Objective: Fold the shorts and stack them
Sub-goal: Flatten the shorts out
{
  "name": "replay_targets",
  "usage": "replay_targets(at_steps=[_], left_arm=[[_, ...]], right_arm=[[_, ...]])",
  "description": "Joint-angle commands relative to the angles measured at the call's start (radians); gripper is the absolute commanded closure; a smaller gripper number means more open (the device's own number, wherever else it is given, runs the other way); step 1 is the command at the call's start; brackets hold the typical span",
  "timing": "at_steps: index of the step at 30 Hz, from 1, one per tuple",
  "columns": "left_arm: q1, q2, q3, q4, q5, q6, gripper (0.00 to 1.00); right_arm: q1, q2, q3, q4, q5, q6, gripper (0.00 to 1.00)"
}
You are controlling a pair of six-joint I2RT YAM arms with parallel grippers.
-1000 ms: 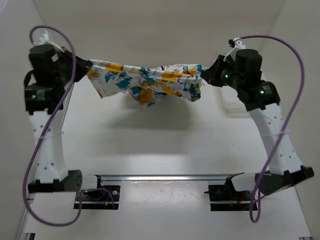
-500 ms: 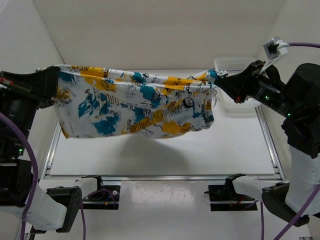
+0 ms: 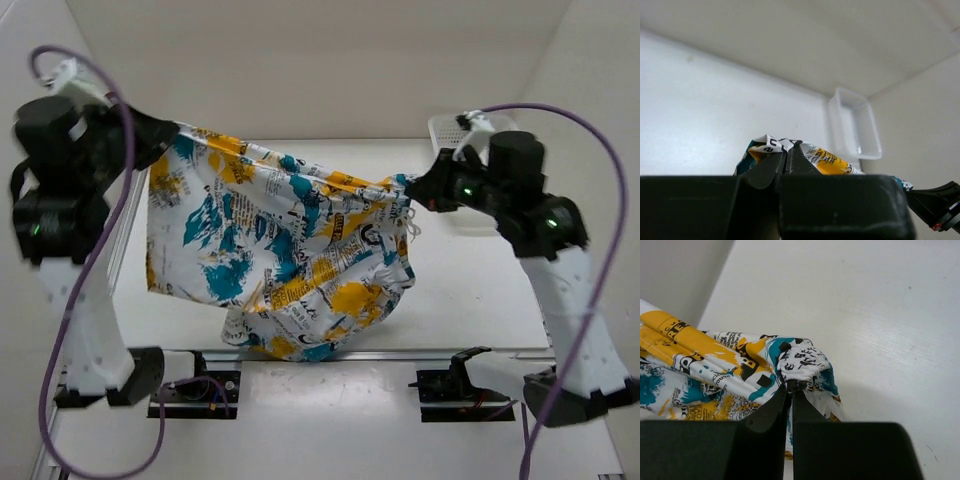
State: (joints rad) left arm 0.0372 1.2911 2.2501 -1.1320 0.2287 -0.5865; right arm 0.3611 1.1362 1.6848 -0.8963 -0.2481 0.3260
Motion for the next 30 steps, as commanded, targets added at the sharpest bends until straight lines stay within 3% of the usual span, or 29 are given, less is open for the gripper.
replay_targets(at_steps=[1, 9, 14, 19, 20, 23, 26, 30], left_arm=[[0.041, 0.118, -0.095, 0.146, -0.178, 0.068, 0.90], [-0.026, 0.466, -0.132, 0.146, -0.192, 0.111, 0.90], [-0.026, 0.542, -0.084, 0.146, -0.192, 0.111, 0.90], [-0.026, 0.619, 0.084, 0.120, -0.203, 0.111, 0.90], [-0.016, 0.652, 0.208, 0.077, -0.203, 0.111, 0.90], [-0.004, 0.653, 0.383, 0.049, -0.171, 0.111, 0.90], [0.039, 0.547, 0.355, 0.090, -0.135, 0.102, 0.90], [0.059, 0.403, 0.275, 0.112, -0.117, 0.102, 0.90]], right_arm=[[-0.044, 0.085, -0.135, 0.002, 0.257, -0.045, 0.99], [-0.067, 0.519, -0.131, 0.226, 0.230, -0.021, 0.99], [-0.086, 0.707, -0.004, 0.240, 0.216, -0.010, 0.99], [-0.086, 0.737, 0.136, 0.240, 0.184, 0.019, 0.99], [-0.086, 0.737, 0.200, 0.231, 0.175, 0.019, 0.99], [-0.086, 0.697, 0.278, 0.231, 0.165, 0.019, 0.99], [-0.086, 0.619, 0.320, 0.240, 0.165, 0.028, 0.99], [-0.086, 0.461, 0.229, 0.272, 0.165, 0.028, 0.99]])
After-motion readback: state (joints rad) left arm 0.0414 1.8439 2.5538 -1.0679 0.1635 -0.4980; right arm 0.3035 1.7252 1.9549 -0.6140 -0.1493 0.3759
